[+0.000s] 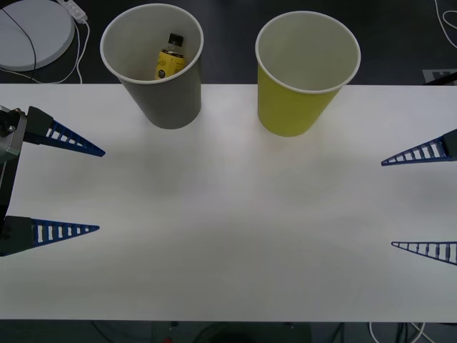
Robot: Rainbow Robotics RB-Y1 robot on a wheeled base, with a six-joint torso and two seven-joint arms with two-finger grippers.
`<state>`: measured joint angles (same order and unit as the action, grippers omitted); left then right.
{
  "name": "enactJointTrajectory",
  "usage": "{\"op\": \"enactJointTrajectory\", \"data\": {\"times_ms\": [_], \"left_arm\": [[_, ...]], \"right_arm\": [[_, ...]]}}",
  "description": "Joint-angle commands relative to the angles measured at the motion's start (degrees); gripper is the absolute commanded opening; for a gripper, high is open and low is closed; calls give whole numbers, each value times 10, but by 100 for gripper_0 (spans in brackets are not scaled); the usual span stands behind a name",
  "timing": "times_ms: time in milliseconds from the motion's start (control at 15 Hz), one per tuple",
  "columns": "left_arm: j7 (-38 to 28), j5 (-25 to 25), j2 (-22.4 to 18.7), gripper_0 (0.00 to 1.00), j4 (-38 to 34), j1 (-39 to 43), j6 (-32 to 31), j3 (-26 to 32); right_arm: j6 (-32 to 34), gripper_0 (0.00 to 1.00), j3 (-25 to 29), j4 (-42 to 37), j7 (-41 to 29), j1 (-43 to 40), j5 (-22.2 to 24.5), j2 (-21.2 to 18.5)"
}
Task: Put the can into the green bin and the plastic bottle into the gray bin
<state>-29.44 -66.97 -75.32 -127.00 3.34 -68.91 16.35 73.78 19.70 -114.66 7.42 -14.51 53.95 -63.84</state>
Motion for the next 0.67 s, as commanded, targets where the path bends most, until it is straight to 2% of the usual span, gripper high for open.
{"op": "enactJointTrajectory", "data": {"times_ms": [67, 267, 667], "left_arm": [[0, 0, 0, 100, 0, 0, 0, 0], [0, 0, 0, 100, 0, 0, 0, 0], [0, 0, 0, 100, 0, 0, 0, 0]], "right_arm": [[-19, 100, 17, -27, -12, -37, 0, 0], [-23, 100, 34, -51, -62, -58, 14, -1], [-40, 100, 30, -53, -81, -62, 18, -1]]}}
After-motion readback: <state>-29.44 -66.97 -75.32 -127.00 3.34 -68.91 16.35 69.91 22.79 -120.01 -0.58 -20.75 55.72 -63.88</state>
